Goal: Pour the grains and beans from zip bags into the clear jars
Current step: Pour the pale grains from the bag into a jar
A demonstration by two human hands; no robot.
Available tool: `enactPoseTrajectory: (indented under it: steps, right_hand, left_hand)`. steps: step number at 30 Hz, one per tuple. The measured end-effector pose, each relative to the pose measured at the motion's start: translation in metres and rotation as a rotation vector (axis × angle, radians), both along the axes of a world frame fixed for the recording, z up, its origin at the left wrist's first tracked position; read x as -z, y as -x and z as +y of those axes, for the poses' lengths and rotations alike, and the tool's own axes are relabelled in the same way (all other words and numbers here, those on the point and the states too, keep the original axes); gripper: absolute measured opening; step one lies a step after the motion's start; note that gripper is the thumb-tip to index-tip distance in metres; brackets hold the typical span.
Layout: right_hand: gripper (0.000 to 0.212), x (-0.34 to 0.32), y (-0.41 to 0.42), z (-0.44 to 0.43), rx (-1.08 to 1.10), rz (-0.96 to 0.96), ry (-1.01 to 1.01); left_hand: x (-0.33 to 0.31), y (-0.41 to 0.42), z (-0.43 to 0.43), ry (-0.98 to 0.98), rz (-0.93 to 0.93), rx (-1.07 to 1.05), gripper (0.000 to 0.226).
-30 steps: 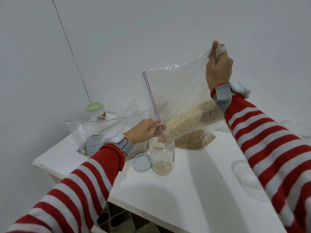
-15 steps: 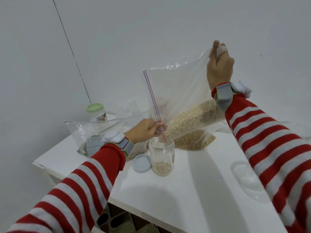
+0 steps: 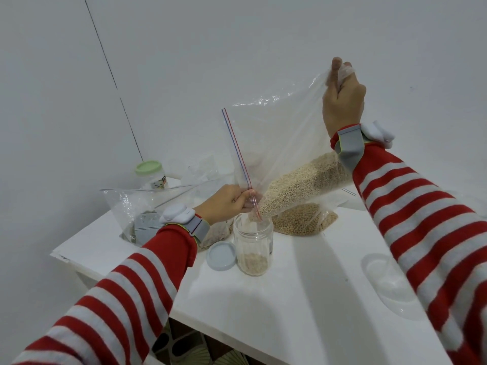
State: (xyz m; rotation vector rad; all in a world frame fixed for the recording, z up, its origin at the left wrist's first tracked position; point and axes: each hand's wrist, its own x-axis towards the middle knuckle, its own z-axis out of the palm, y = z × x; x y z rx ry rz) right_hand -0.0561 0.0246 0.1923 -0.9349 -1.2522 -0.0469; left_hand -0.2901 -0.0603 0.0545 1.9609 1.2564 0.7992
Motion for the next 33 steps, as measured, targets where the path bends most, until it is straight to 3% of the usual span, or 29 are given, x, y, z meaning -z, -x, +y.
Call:
enactPoseTrajectory:
  steps: [33]
  right_hand:
    - [0.042,-0.004,0.003,0.010,0.017,-0.042,-0.023]
  left_hand:
    - [-0.002,-0.001,-0.001,0.021,-0.032,-0.037,0.027]
